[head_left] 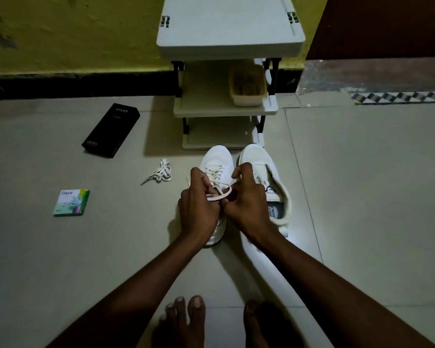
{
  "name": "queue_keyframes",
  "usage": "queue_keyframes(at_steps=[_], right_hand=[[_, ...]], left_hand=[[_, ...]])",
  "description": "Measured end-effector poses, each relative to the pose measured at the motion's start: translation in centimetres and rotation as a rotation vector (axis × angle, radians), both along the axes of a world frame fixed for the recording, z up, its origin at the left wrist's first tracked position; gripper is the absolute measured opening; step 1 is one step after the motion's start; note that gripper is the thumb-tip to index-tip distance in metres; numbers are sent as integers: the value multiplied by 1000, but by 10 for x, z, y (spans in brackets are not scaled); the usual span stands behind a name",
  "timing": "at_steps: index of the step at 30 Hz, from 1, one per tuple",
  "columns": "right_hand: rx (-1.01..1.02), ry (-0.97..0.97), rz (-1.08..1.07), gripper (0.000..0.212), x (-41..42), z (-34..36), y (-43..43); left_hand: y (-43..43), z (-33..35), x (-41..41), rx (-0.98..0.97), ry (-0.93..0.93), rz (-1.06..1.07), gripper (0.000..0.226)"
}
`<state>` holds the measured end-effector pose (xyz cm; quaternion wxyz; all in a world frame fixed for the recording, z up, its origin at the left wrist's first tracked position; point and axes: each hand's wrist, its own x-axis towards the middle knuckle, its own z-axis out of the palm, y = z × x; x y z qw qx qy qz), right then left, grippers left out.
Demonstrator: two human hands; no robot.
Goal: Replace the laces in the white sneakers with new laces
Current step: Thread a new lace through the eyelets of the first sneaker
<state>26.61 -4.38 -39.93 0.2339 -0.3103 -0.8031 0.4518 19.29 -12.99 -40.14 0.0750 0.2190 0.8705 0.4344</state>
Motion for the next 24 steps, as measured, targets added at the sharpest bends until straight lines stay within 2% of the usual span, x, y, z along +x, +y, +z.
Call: queue_keyframes(at_steps=[3, 8, 13, 20, 24], right_hand=[[-13, 7, -3, 47, 0, 2, 1], [-7, 7, 4, 45, 0, -1, 3], [-7, 4, 38, 43, 3, -8, 12], [26, 35, -22, 36, -1, -11, 14], [46, 15, 15, 40, -3, -5, 15]], left_hand=[[-1, 2, -6, -30, 29, -114, 34], [-1, 8, -13, -158, 229, -272, 37], [-3, 7, -11, 25, -70, -115, 38], [-4, 6, -9, 32, -127, -129, 42], [-5, 7, -9, 33, -160, -125, 47]])
